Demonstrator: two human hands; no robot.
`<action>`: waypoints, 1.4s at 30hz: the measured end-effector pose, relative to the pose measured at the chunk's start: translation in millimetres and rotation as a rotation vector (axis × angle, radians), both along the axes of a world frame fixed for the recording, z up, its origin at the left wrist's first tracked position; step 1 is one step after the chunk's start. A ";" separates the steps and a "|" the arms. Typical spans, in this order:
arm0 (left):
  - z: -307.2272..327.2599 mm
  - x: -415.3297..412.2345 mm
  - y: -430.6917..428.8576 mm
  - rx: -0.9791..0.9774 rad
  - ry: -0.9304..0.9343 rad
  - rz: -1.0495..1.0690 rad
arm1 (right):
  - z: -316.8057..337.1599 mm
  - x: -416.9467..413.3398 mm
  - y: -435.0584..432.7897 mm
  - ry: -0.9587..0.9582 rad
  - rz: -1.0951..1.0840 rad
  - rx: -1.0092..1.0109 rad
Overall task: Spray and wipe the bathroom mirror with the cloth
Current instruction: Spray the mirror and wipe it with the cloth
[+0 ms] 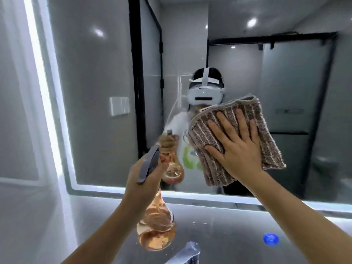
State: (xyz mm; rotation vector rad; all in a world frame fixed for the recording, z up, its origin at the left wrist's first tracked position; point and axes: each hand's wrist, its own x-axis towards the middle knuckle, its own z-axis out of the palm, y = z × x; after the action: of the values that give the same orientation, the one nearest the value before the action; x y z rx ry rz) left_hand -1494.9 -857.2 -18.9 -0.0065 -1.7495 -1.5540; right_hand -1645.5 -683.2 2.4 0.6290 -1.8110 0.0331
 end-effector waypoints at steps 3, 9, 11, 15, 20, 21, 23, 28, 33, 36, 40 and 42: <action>-10.5 -27.3 57.8 -0.055 0.012 -0.070 | -20.0 -13.4 66.7 -0.054 -0.058 -0.031; -24.7 -64.6 141.0 -0.040 0.015 -0.168 | -45.3 -29.6 156.4 -0.081 -0.124 -0.065; -28.0 -73.7 146.9 -0.052 0.014 -0.163 | -48.7 -32.6 156.6 -0.070 -0.146 -0.063; -36.0 -77.8 132.4 -0.073 0.019 -0.137 | -52.6 -36.5 145.1 -0.052 -0.164 -0.107; -50.6 -62.5 78.6 -0.146 0.027 -0.054 | -60.2 -24.2 86.2 0.052 -0.109 -0.023; -53.6 -56.5 64.5 -0.147 0.019 -0.036 | -62.4 -19.1 63.1 0.079 -0.087 0.002; -61.1 -42.0 33.4 -0.103 -0.013 0.013 | -67.0 -7.7 14.3 0.112 -0.063 0.025; -72.7 0.1 -67.2 0.060 -0.061 0.184 | -80.0 21.2 -106.6 0.104 0.025 0.051; -72.5 30.6 -149.9 -0.012 -0.035 0.338 | -79.7 44.4 -213.7 0.128 0.166 0.140; -68.9 45.6 -175.6 -0.034 -0.026 0.382 | -73.5 50.6 -254.9 0.124 0.317 0.178; -61.9 56.1 -173.7 -0.059 -0.032 0.384 | -65.7 47.5 -243.6 0.123 0.315 0.317; -59.4 56.7 -160.8 -0.048 -0.038 0.365 | -58.6 44.1 -222.4 0.123 0.319 0.362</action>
State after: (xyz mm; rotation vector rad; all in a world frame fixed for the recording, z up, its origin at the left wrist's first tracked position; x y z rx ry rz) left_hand -1438.3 -1017.9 -78.3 0.3041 -1.7042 -1.2528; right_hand -1601.4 -905.6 -56.2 1.1482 -1.5944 -0.1190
